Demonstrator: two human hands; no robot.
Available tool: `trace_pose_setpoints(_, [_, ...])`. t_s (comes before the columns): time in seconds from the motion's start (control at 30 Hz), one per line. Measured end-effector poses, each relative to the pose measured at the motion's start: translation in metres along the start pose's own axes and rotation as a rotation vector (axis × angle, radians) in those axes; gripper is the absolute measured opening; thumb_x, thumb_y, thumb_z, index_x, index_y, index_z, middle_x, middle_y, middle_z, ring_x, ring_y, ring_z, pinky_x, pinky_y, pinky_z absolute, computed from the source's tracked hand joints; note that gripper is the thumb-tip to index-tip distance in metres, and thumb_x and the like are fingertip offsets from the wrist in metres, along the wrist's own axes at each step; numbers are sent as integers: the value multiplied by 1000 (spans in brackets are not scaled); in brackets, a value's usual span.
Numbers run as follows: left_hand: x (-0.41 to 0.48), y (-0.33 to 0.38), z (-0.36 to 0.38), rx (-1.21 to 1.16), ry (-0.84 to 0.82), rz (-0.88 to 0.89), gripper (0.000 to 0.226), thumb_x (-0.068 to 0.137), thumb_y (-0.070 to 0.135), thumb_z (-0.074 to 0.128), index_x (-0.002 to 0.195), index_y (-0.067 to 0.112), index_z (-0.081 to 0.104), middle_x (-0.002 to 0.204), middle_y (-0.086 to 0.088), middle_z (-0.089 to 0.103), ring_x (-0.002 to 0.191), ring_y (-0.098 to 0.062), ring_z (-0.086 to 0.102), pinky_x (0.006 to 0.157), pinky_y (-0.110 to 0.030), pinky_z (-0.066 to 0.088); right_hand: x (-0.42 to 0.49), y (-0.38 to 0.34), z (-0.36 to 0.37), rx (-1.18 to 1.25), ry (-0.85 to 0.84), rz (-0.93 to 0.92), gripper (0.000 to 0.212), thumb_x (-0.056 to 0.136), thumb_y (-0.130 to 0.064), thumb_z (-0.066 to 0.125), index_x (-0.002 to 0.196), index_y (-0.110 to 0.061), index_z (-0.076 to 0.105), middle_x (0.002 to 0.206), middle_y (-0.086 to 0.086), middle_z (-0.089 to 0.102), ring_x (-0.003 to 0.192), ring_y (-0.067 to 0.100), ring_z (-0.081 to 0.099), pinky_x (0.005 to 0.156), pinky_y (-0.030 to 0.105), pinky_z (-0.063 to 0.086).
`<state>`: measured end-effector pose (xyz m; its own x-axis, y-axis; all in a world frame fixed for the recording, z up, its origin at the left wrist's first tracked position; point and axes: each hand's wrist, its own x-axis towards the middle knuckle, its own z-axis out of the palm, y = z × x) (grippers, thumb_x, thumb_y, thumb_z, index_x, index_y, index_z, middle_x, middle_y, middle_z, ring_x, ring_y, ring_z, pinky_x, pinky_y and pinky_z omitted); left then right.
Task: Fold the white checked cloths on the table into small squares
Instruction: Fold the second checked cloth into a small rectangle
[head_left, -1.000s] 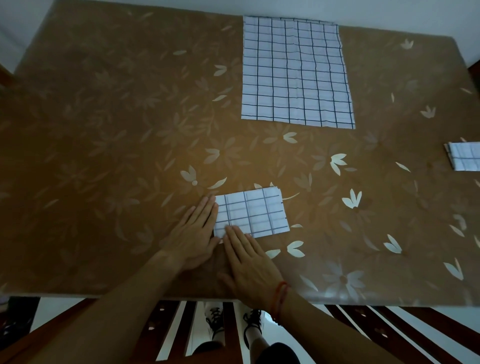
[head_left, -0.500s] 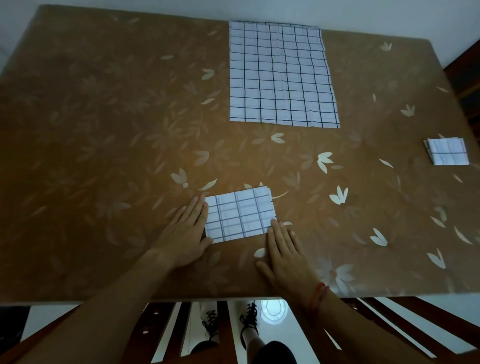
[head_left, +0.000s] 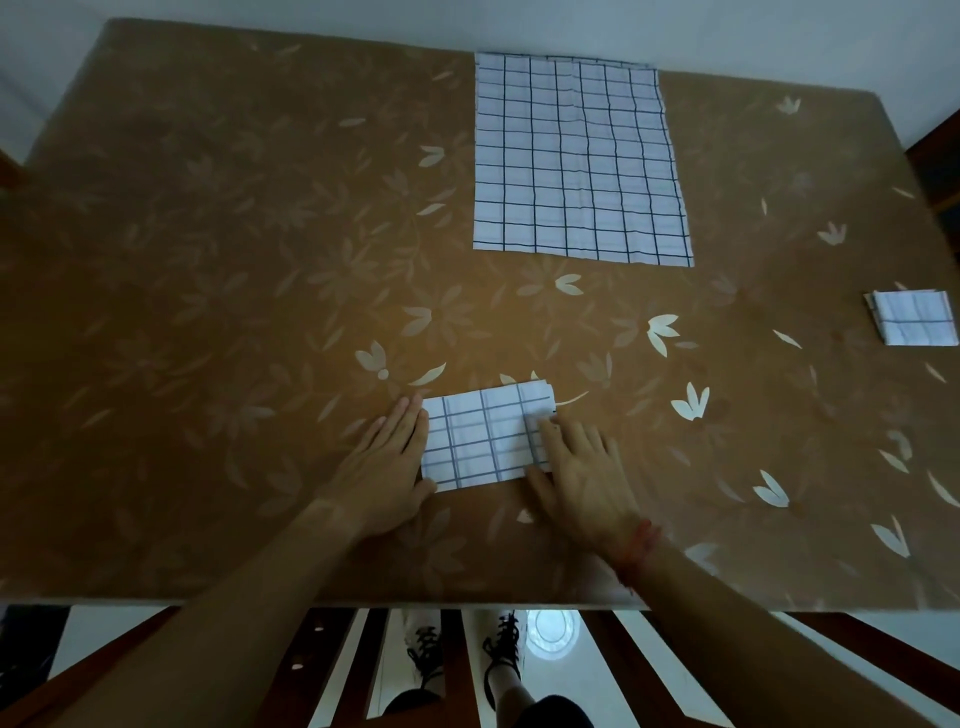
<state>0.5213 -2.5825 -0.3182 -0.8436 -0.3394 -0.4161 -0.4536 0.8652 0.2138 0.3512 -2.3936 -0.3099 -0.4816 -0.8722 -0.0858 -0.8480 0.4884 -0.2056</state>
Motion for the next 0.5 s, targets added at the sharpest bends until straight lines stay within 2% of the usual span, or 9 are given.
trace_pose_setpoints(0.07, [1,1,0,-6,2,-2,82,96,48,38,150,10,-11,156,-4,-24,139,-12,-26,115,-31,-11,23,0,-6,-3,-1,-36,57,87,-37,52,138,-14,44,130,9,53,107,27,53,88,41,44])
trace_pose_setpoints(0.13, [0,1,1,-7,-1,-4,82,96,48,37,150,10,-12,156,-5,-25,140,-13,-26,115,-32,-11,46,-1,-11,2,-73,-72,64,83,-32,58,143,-18,39,139,6,46,114,27,49,93,40,40])
trace_pose_setpoints(0.27, [-1,1,0,-10,-4,-12,82,96,47,38,150,10,-12,156,-5,-26,142,-15,-25,117,-33,-9,79,-2,-13,-6,-220,-72,72,77,-36,67,141,-24,37,144,4,39,121,29,44,99,42,36])
trace_pose_setpoints(0.4, [-1,1,0,-20,2,-10,81,96,46,38,150,10,-12,155,-5,-27,142,-15,-26,118,-33,-9,98,-2,-15,-68,-298,-56,62,76,-41,71,129,-22,46,141,6,41,125,30,41,100,44,39])
trace_pose_setpoints(0.5, [-1,0,1,-35,15,-9,82,96,45,39,151,10,-11,156,-4,-26,142,-14,-26,117,-32,-10,108,-2,-18,-19,-354,-35,54,74,-41,71,121,-22,52,135,3,48,125,28,42,100,43,39])
